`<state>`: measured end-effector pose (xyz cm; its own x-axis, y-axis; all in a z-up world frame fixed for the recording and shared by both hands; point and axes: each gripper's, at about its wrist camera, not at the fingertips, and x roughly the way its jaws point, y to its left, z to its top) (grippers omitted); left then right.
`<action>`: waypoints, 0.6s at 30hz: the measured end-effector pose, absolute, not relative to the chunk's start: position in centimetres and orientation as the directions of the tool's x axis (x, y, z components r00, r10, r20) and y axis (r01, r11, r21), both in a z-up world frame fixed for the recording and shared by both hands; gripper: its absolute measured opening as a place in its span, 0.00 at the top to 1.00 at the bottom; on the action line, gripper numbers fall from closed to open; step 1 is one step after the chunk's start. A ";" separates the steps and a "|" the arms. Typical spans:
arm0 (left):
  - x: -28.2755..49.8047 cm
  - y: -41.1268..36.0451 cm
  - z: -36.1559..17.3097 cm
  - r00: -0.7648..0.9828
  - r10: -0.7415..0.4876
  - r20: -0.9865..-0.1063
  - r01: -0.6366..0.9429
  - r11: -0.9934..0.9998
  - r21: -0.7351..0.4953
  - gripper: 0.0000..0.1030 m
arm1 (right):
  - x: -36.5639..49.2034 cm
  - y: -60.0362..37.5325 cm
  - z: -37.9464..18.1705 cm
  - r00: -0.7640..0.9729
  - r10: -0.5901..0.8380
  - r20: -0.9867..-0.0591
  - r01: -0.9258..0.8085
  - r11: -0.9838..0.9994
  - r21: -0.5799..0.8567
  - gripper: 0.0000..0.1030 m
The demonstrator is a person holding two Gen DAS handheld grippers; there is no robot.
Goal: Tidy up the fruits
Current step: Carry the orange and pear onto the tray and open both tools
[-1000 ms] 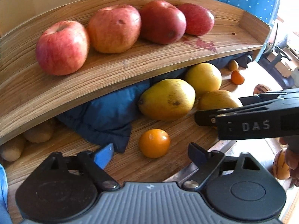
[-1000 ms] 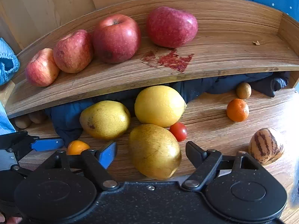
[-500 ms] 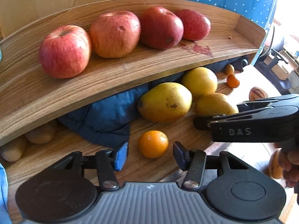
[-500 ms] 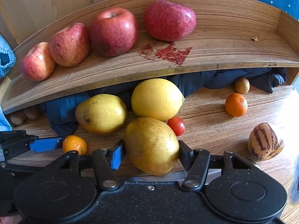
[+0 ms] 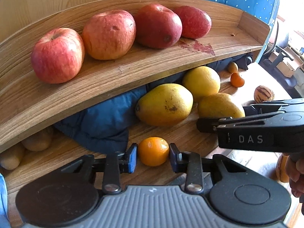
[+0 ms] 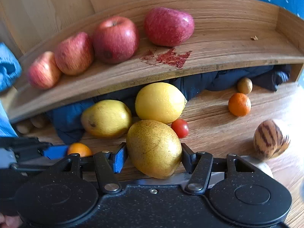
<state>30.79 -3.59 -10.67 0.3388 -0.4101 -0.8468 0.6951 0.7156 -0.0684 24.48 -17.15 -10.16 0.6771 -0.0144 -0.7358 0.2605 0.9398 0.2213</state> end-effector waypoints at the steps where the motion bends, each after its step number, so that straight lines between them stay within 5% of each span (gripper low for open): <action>1: 30.6 -3.6 -10.6 0.339 -0.410 -0.847 0.696 0.715 -0.067 0.63 | 24.1 -17.3 -10.0 0.688 -0.001 -0.726 0.258 0.935 0.243 0.42; 18: 24.6 -4.9 -8.9 0.232 -0.474 -0.849 0.722 0.669 -0.177 0.63 | 10.5 -17.0 -5.8 0.763 -0.019 -0.646 0.267 0.919 0.289 0.41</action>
